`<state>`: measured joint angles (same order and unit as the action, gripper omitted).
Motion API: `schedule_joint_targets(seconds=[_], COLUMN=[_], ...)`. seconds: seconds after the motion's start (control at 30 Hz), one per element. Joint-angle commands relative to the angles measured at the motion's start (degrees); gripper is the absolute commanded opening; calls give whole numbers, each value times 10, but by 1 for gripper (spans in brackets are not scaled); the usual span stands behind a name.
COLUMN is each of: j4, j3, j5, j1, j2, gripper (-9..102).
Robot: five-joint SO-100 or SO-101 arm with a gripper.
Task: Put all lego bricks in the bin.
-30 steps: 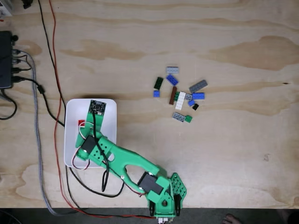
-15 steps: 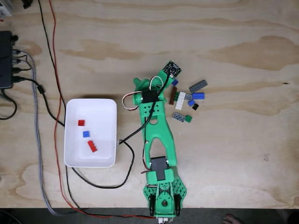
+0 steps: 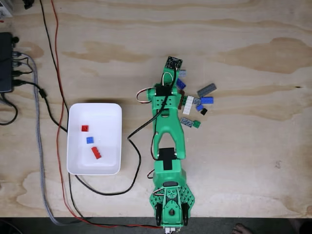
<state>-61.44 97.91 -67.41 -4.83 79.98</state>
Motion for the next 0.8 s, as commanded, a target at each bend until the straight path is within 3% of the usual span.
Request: schedule_joint_targets(seconds=[0.0,0.57,0.77], j4=[14,74,76], j3=[-44,21,44], j5=[-41,-65,-51], j1=[18,0,-11], j2=[4,-11,1], gripper=[25,12,0])
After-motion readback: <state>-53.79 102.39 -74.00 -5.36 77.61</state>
